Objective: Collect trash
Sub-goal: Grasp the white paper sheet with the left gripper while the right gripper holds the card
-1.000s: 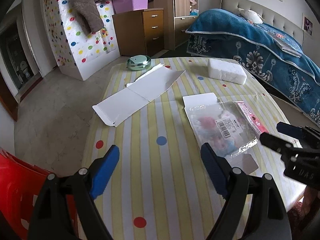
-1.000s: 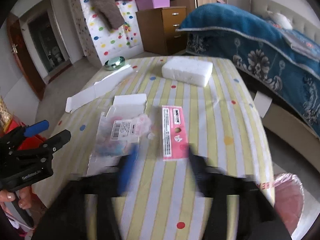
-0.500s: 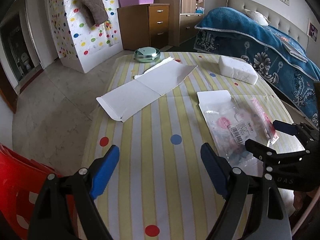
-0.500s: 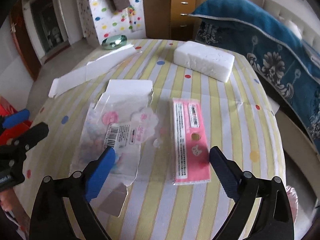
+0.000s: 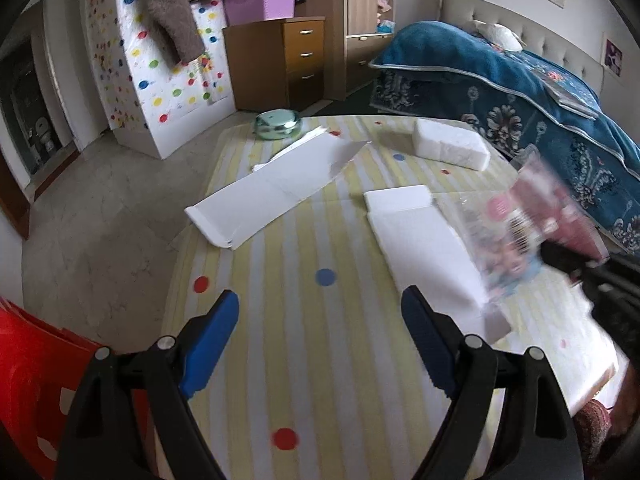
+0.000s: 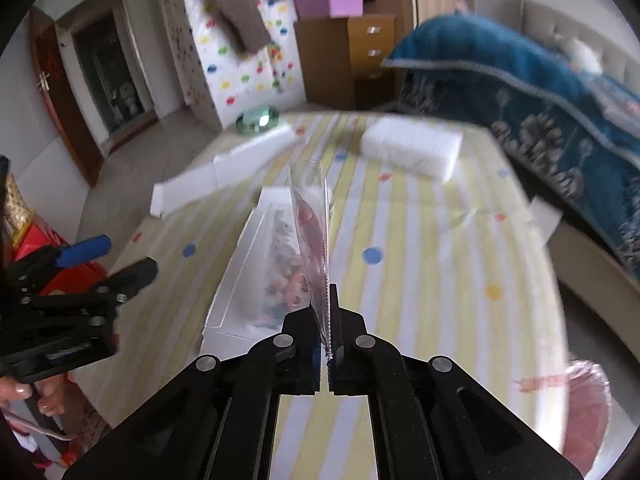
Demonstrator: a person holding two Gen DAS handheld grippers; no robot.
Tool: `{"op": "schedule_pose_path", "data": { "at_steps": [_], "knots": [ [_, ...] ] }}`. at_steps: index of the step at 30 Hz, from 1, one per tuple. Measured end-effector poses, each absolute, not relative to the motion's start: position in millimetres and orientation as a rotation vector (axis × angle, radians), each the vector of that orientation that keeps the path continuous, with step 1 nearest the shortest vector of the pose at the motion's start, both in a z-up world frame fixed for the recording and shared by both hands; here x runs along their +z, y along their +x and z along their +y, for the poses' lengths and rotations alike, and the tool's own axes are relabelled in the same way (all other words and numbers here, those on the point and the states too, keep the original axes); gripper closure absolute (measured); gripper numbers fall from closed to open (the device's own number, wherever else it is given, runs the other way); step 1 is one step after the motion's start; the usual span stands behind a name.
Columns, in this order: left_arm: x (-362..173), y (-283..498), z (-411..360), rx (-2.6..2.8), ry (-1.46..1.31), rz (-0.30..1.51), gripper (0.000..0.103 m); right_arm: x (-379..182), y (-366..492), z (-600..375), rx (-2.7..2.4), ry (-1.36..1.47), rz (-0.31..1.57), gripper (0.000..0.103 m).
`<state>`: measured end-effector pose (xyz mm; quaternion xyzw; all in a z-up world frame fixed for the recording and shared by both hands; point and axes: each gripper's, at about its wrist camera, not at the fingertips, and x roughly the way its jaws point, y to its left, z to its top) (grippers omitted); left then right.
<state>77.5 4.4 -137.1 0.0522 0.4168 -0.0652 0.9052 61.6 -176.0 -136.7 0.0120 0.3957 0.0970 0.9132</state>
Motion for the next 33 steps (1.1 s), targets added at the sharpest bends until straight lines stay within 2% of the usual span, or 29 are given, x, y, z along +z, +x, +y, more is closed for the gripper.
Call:
{"op": "schedule_pose_path", "data": {
  "at_steps": [4,7,11,19,24,27,28,29,31,33],
  "knots": [
    [-139,77,-20,-0.184,0.120,0.880,0.022,-116,35,-192,0.081,-0.016,0.755,0.102],
    [-147,80,-40,-0.222,0.125,0.924,0.015,-109,21,-203,0.025,-0.017,0.728,0.102],
    [-156,87,-63,-0.242,0.125,0.962,0.011,-106,8,-230,-0.007,0.022,0.729,0.102],
    [-178,87,-96,-0.236,0.191,1.021,0.010,-111,3,-271,-0.016,0.079,0.758,0.102],
    [-184,88,-81,-0.177,0.135,1.026,0.008,-118,-1,-273,-0.002,0.092,0.764,0.102],
    [-183,84,-79,-0.163,0.135,1.006,0.017,-120,-2,-271,0.005,0.102,0.764,0.102],
    [-181,82,-78,-0.161,0.136,0.998,0.026,-120,-2,-269,0.006,0.104,0.764,0.102],
    [-180,81,-78,-0.163,0.139,0.996,0.031,-120,-4,-269,0.011,0.112,0.763,0.102],
    [-179,79,-79,-0.183,0.153,1.007,0.031,-119,-6,-269,0.018,0.125,0.761,0.102],
    [-174,75,-76,-0.204,0.133,0.998,0.037,-117,-7,-268,0.019,0.125,0.757,0.102]
  ]
}}
